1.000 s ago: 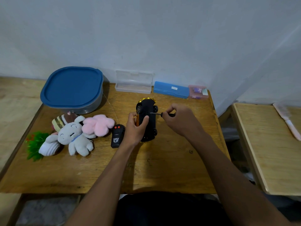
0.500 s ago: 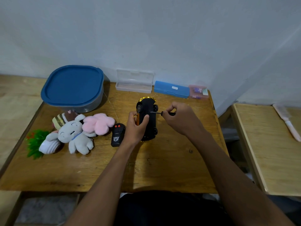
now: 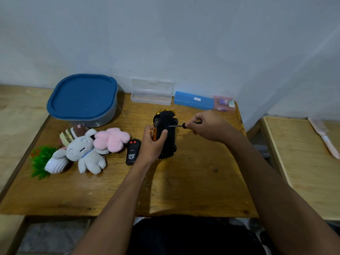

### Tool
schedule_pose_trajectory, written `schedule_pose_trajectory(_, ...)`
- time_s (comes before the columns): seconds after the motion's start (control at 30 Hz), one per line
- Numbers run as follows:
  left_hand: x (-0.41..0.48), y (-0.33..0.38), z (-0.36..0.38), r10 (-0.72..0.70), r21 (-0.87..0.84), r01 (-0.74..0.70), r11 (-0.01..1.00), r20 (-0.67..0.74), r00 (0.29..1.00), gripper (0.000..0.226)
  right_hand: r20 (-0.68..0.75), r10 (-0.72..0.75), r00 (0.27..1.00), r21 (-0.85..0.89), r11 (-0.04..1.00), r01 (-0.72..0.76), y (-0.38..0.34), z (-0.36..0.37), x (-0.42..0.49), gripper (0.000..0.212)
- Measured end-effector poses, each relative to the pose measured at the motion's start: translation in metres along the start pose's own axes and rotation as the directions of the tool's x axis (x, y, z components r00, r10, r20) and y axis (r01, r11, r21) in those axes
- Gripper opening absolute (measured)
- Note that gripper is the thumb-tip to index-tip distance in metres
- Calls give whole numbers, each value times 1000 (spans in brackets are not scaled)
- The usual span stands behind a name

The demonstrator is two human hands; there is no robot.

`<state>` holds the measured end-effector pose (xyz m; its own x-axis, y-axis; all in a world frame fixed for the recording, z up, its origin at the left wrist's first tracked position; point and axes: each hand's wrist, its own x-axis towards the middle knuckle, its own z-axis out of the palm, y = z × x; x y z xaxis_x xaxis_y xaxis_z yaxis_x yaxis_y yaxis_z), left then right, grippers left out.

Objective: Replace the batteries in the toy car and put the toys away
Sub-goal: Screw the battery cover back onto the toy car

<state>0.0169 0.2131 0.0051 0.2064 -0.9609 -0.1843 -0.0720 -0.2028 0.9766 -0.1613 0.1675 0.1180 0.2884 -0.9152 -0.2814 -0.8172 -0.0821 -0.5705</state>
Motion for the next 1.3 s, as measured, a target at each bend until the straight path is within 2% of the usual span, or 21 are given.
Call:
schedule_pose_trajectory(0.47,0,-3,2,-30,-26,30,999,3,1000,33,-38,-16,999,-79,997,13,-2,9,0,23)
schedule_pose_trajectory(0.63,0,-4,2,-34,-38,34,999,0,999,32,-45,-46,998,-165,986,38,-3,15,0,20)
schedule_pose_trajectory(0.83,1,-7,-3,-11,-23,10,1000,-8,1000,29,-24,7,1000,-114,993,-10,3,23,2,45)
schedule_pose_trajectory(0.97,3,-6,-7,6,4,-6,1000,10,1000,26,12,31,999,-12,999,-31,7,23,1,27)
schedule_pose_trajectory(1.03,2,-5,-8,7,-3,-7,1000,27,1000,26,38,19,999,-24,1000,-18,7,19,2,22)
schedule_pose_trajectory(1.13,1,-5,-9,10,-2,-10,1000,41,999,31,0,-2,1000,-70,998,2,3,10,3,19)
schedule_pose_trajectory(1.3,0,-3,-13,46,7,-47,999,53,998,32,23,14,1000,-106,994,-11,-4,1,5,41)
